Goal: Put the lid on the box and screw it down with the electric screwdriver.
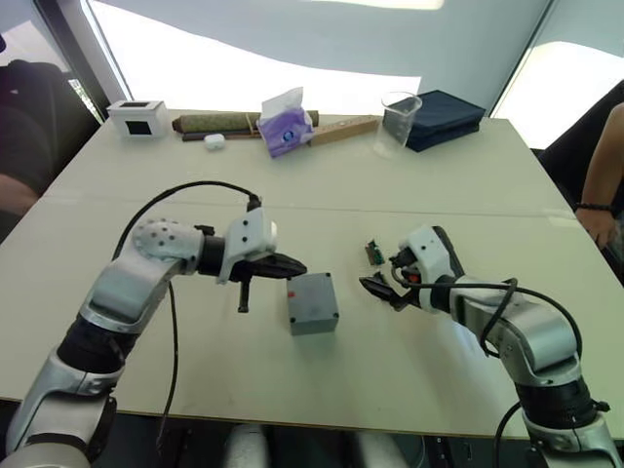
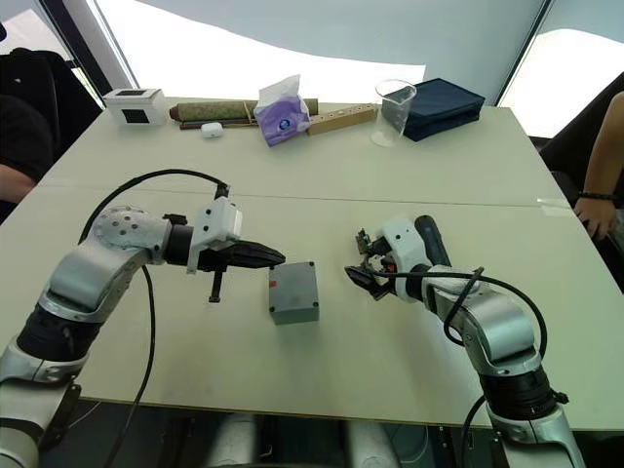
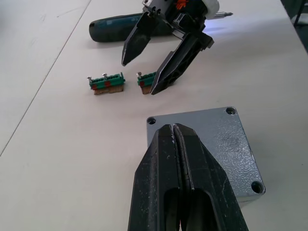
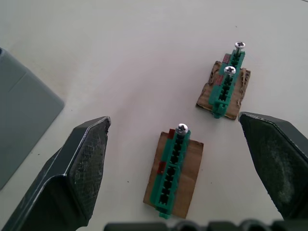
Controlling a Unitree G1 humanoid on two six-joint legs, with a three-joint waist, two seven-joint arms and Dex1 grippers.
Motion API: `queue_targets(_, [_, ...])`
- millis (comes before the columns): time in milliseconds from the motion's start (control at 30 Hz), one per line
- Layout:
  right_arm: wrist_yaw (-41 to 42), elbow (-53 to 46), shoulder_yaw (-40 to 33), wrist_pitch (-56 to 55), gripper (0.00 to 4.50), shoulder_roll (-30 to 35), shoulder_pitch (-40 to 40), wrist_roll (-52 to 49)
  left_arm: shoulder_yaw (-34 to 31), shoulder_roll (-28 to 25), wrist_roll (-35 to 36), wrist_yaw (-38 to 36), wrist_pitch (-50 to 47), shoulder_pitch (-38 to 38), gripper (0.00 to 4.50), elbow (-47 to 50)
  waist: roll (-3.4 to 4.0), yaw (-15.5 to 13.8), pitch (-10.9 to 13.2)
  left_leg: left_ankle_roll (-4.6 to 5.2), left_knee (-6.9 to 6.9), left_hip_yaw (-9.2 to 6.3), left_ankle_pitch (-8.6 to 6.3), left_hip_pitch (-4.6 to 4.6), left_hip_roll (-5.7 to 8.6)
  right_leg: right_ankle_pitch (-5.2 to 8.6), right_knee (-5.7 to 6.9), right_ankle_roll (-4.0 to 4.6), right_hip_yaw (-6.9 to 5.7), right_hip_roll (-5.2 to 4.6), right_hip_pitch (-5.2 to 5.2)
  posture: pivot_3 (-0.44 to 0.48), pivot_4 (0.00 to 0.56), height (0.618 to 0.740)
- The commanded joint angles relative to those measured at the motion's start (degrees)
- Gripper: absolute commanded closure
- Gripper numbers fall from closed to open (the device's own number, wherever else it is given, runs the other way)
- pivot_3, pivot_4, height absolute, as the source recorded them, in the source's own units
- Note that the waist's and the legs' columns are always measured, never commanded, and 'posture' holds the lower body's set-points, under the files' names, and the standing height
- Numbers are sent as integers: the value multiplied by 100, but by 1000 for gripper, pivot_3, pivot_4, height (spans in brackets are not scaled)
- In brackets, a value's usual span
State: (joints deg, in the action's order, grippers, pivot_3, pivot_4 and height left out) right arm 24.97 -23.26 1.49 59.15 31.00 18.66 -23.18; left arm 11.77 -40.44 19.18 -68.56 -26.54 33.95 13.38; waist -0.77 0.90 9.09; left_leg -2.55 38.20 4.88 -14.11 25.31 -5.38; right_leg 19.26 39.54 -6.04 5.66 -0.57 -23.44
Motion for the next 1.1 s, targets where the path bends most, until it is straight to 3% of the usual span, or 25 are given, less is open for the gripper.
queue_targets(33, [-18, -68, -79, -111, 39, 3, 87, 39, -31, -8, -15, 1, 94, 64, 4500, 56, 0, -6, 0, 0, 0, 0, 0, 0, 0, 0, 0, 0, 0, 0, 0, 0, 150, 721])
queue_targets(67, [-16, -67, -78, -112, 39, 2, 84, 43, -24, -6, -16, 8, 97, 61, 4500, 60, 0, -8, 0, 0, 0, 0, 0, 0, 0, 0, 0, 0, 0, 0, 0, 0, 150, 721])
queue_targets(200, [4, -70, -81, -114, 1017, -6, 82, 50, 10, 3, -45, 34, 121, 52, 4500, 52, 0, -9, 0, 0, 0, 1, 0, 0, 0, 0, 0, 0, 0, -1, 0, 0, 150, 721])
queue_targets(500, [11, -27, -24, -107, 4433, 0, 60, 91, -5, -19, -37, 56, 110, -7, 4500, 121, 0, -9, 0, 0, 0, 1, 0, 0, 0, 0, 0, 0, 0, -1, 0, 0, 150, 721])
queue_targets(1100, [74, -461, -440, 372, 4433, 167, 406, -234, -44, -44, -24, 128, 84, -78, 4500, 167, 0, -14, 0, -1, 0, 0, 0, 0, 0, 0, 0, 0, 0, -1, 0, 0, 150, 721])
